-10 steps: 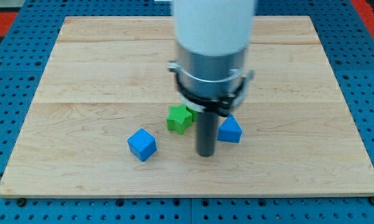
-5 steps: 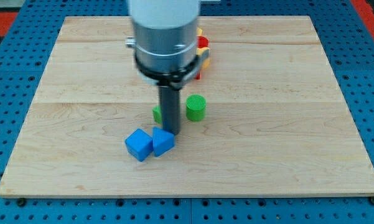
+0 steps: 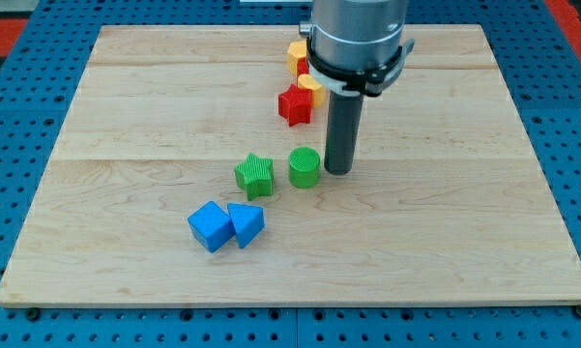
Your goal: Move the green blocks to the left side slightly
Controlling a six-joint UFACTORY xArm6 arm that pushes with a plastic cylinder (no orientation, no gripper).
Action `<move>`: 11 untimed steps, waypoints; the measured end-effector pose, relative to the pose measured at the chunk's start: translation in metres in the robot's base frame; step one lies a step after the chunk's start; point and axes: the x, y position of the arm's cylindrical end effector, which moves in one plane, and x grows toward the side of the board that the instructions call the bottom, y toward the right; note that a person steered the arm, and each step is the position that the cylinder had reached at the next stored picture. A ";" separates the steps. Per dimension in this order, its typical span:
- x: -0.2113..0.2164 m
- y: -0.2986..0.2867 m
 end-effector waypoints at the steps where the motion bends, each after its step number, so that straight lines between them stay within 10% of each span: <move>1: -0.001 -0.047; 5: 0.021 -0.025; 11: -0.005 -0.160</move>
